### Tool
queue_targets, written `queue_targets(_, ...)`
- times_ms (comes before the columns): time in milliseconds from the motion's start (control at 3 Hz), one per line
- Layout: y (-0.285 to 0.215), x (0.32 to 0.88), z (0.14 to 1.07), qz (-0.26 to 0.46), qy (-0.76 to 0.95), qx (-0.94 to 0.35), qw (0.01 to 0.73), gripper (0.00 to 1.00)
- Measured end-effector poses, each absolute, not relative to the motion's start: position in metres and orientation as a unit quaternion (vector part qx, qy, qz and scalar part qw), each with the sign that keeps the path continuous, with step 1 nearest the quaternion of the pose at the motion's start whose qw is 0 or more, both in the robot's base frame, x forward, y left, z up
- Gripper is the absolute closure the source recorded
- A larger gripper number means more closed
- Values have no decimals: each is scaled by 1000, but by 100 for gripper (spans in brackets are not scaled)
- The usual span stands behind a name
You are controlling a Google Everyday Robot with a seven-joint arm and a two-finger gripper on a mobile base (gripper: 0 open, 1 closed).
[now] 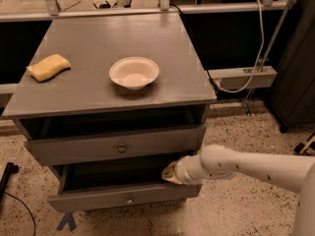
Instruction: Open middle drawer
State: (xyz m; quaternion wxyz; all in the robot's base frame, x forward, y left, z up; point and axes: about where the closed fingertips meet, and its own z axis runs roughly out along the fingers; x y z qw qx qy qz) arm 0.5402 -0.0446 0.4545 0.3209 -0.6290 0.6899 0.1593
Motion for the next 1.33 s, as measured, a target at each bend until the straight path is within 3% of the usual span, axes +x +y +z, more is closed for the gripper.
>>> queue_targets(1333, -44, 549, 408, 183, 710, -612, 296, 100)
